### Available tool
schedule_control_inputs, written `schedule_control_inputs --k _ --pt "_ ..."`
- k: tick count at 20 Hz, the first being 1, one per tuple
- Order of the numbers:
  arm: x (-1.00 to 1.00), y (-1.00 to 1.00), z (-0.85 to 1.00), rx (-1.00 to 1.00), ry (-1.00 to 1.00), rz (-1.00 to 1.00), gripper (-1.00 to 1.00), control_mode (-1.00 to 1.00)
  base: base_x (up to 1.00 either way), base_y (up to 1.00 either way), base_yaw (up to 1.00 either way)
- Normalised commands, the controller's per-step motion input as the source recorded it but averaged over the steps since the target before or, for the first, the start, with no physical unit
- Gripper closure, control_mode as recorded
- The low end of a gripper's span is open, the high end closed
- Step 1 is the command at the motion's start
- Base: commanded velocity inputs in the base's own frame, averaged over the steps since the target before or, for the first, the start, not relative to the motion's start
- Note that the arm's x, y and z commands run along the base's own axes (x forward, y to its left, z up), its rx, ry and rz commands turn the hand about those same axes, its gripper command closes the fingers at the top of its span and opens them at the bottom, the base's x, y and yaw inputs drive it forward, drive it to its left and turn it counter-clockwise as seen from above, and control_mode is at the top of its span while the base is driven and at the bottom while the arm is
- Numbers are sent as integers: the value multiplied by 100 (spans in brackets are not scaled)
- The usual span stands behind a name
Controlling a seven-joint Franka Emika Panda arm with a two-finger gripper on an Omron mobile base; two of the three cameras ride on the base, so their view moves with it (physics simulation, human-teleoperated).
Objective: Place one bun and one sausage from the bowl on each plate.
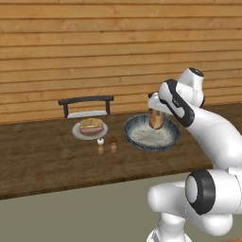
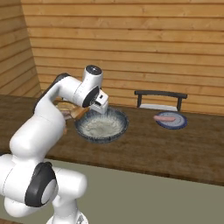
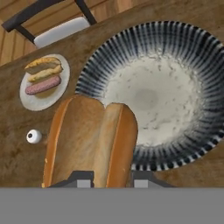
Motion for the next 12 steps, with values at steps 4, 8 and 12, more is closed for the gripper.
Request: schedule_control_inputs --k 4,8,12 --pt "0 0 0 0 0 0 100 100 -10 -57 0" --pt "0 0 0 0 0 0 100 100 -5 -61 0" --pt "0 0 0 0 0 0 100 100 -1 -44 0"
